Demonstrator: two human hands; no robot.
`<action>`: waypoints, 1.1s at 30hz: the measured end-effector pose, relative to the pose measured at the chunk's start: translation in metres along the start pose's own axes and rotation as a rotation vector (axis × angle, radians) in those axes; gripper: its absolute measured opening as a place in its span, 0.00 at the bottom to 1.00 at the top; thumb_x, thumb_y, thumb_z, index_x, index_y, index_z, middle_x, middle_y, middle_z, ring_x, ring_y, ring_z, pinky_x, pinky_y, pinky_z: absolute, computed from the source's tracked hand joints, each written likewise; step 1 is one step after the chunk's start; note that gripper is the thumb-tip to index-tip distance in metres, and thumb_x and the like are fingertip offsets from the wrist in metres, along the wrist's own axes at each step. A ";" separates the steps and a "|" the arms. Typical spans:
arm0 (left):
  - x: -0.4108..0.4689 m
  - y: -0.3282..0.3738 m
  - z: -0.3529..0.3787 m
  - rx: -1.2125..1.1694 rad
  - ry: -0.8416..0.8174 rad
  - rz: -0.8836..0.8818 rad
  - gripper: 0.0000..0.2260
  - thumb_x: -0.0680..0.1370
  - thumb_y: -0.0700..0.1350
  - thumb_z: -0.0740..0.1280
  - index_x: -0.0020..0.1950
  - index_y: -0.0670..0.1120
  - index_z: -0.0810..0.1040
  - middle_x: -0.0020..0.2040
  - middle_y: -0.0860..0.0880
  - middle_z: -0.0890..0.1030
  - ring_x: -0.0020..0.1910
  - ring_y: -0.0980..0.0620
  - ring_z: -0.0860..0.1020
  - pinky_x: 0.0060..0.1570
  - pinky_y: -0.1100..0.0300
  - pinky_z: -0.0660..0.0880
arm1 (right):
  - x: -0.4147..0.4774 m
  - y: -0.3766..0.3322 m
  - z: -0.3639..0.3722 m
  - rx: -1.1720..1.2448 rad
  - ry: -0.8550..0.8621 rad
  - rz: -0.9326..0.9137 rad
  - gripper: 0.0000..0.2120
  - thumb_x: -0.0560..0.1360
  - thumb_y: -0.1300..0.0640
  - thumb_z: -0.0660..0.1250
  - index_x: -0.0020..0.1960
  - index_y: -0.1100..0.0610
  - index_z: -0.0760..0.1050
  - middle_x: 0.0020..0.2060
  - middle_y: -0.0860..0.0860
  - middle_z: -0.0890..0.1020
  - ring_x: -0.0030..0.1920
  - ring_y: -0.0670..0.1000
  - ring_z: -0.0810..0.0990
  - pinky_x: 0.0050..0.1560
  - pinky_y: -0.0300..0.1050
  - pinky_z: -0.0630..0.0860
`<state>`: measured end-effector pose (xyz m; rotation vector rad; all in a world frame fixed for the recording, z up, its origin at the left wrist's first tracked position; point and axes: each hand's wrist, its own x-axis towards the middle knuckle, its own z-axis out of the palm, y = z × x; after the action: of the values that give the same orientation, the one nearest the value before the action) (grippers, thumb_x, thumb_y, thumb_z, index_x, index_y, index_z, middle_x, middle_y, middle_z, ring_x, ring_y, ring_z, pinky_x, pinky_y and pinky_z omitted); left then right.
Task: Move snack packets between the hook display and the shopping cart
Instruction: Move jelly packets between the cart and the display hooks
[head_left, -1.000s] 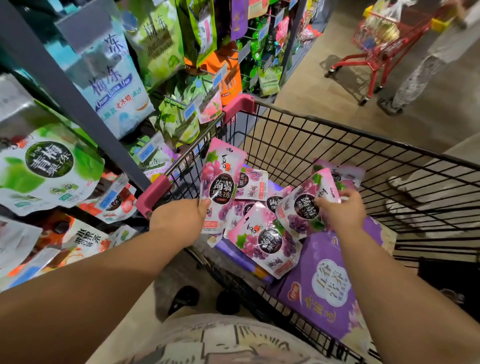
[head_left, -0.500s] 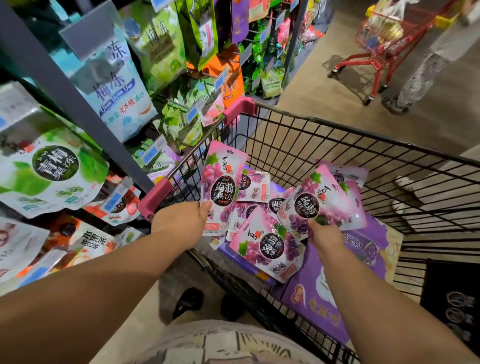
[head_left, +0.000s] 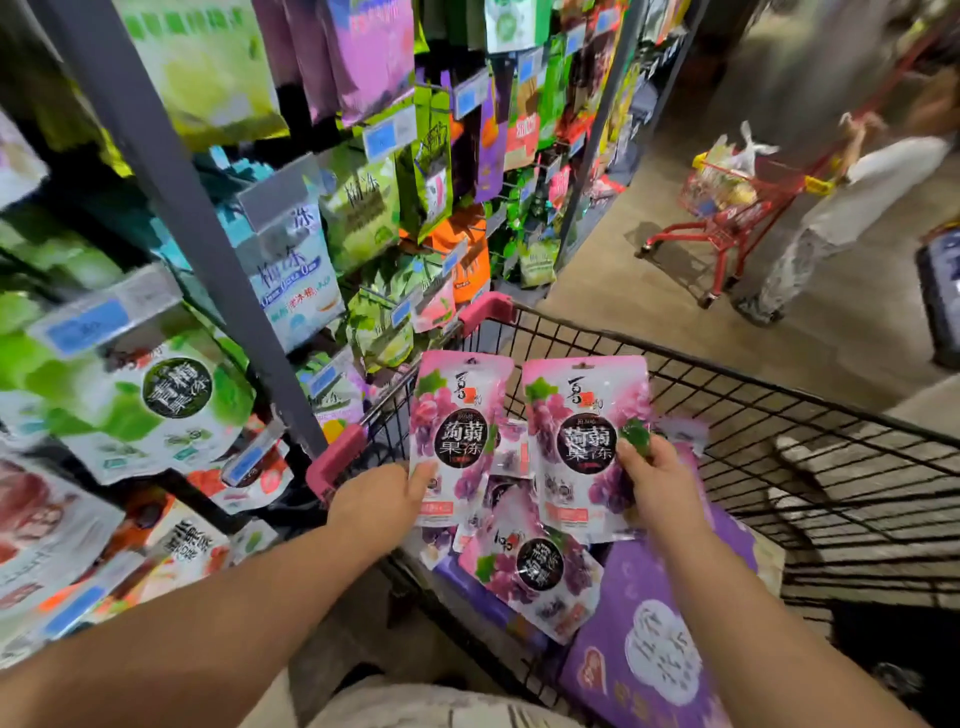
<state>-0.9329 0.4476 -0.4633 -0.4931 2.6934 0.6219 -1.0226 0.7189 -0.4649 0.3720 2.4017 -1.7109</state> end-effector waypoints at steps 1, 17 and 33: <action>-0.003 0.000 -0.004 -0.076 -0.014 -0.009 0.23 0.81 0.61 0.47 0.43 0.46 0.72 0.39 0.47 0.75 0.44 0.44 0.76 0.48 0.53 0.71 | -0.004 -0.010 0.001 -0.013 -0.018 -0.033 0.04 0.79 0.54 0.65 0.48 0.46 0.78 0.44 0.52 0.83 0.45 0.56 0.80 0.45 0.53 0.77; -0.073 -0.065 -0.129 -0.715 0.519 -0.140 0.31 0.68 0.64 0.43 0.46 0.41 0.73 0.31 0.49 0.73 0.29 0.52 0.72 0.31 0.62 0.64 | -0.055 -0.167 0.091 0.071 -0.356 -0.345 0.09 0.81 0.62 0.61 0.42 0.59 0.71 0.22 0.56 0.77 0.22 0.53 0.72 0.24 0.38 0.65; -0.158 -0.149 -0.196 -0.868 0.771 -0.099 0.13 0.80 0.60 0.55 0.42 0.57 0.73 0.41 0.61 0.75 0.40 0.61 0.72 0.38 0.72 0.66 | -0.117 -0.293 0.216 0.203 -0.717 -0.572 0.09 0.82 0.59 0.60 0.46 0.62 0.73 0.22 0.58 0.76 0.20 0.52 0.67 0.22 0.37 0.64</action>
<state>-0.7800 0.2699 -0.2879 -1.2855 2.8752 1.9058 -0.9998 0.4115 -0.2386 -0.8476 1.8813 -1.8514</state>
